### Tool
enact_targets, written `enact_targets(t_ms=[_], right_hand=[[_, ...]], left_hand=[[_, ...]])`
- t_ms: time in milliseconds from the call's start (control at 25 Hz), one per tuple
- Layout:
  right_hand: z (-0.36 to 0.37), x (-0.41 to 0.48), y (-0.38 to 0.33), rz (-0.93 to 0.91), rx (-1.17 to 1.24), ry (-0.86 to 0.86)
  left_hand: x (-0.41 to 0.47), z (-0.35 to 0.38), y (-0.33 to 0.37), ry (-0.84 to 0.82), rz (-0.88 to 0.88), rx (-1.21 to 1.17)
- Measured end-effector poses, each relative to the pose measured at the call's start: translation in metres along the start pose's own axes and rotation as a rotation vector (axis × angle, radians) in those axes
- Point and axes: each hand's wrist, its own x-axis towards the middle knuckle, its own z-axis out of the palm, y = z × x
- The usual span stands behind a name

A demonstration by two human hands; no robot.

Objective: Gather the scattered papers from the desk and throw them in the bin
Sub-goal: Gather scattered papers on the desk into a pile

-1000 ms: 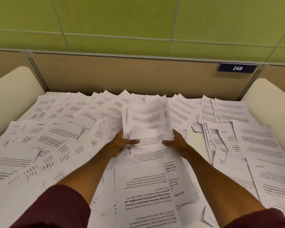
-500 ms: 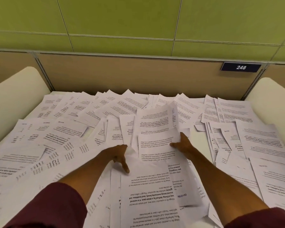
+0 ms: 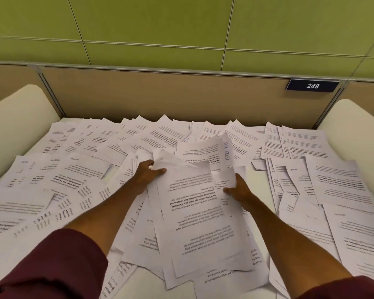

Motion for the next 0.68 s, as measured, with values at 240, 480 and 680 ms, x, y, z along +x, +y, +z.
enact_targets(t_ms=[240, 480, 680], right_hand=[[0.007, 0.001, 0.000, 0.048, 0.103, -0.074], [0.015, 0.006, 0.002, 0.040, 0.039, -0.242], [0.007, 0.005, 0.011, 0.044, 0.081, -0.064]], left_hand=[[-0.005, 0.000, -0.048, -0.029, -0.164, 0.299], [0.019, 0.045, -0.048, 0.077, -0.226, -0.506], [0.015, 0.027, -0.052, 0.240, -0.155, 0.054]])
